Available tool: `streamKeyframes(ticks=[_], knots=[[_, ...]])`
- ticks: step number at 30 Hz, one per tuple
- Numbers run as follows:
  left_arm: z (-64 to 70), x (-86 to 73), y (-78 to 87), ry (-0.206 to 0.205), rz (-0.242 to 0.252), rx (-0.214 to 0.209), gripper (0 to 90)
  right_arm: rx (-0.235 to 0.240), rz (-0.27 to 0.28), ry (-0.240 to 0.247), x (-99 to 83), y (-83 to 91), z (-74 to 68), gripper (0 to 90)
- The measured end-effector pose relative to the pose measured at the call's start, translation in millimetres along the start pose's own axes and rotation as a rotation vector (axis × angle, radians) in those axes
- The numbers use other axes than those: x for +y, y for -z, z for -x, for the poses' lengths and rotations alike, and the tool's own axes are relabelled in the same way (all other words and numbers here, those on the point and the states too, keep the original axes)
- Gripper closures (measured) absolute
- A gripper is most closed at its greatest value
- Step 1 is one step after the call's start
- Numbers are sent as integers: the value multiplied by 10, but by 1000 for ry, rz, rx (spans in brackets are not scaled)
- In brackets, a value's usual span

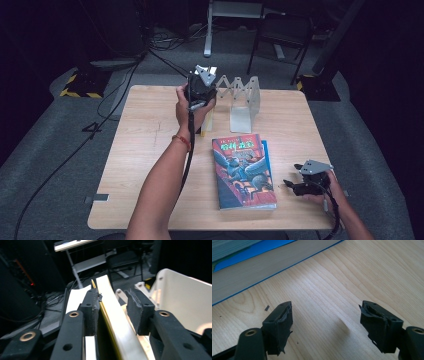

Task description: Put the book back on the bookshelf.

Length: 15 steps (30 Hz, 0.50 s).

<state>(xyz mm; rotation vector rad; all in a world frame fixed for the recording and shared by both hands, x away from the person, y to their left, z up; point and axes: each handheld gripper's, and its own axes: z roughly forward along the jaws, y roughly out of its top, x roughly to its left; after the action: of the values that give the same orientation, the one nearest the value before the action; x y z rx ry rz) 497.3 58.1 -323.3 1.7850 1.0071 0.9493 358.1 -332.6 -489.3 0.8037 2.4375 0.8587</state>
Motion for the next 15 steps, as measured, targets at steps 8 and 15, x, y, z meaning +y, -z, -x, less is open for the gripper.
streamKeyframes(ticks=[8,15], knots=[[-4,-207,291,18,48,-70,578,-5,-4,3,3,-2,-2,266],[71,-543,471,-6,40,-138,642,-6,-7,3,1,-11,-5,266]])
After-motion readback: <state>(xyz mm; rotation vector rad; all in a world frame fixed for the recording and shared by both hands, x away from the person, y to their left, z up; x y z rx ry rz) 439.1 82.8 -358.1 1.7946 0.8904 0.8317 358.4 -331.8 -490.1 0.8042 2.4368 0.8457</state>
